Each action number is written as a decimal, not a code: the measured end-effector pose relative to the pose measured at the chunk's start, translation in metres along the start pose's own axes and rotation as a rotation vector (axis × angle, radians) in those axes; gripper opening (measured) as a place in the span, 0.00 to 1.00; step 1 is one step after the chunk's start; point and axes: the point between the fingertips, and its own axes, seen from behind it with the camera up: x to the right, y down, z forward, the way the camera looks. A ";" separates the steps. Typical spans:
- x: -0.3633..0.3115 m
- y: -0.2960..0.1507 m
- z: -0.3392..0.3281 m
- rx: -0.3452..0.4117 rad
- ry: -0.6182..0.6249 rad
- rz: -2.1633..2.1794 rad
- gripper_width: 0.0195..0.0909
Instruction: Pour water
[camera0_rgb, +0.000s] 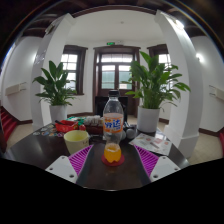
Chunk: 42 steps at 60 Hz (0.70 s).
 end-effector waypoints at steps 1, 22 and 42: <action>0.000 0.000 -0.006 0.001 0.007 -0.002 0.82; -0.003 -0.018 -0.096 0.034 0.104 0.040 0.82; -0.011 -0.050 -0.126 0.086 0.116 0.054 0.82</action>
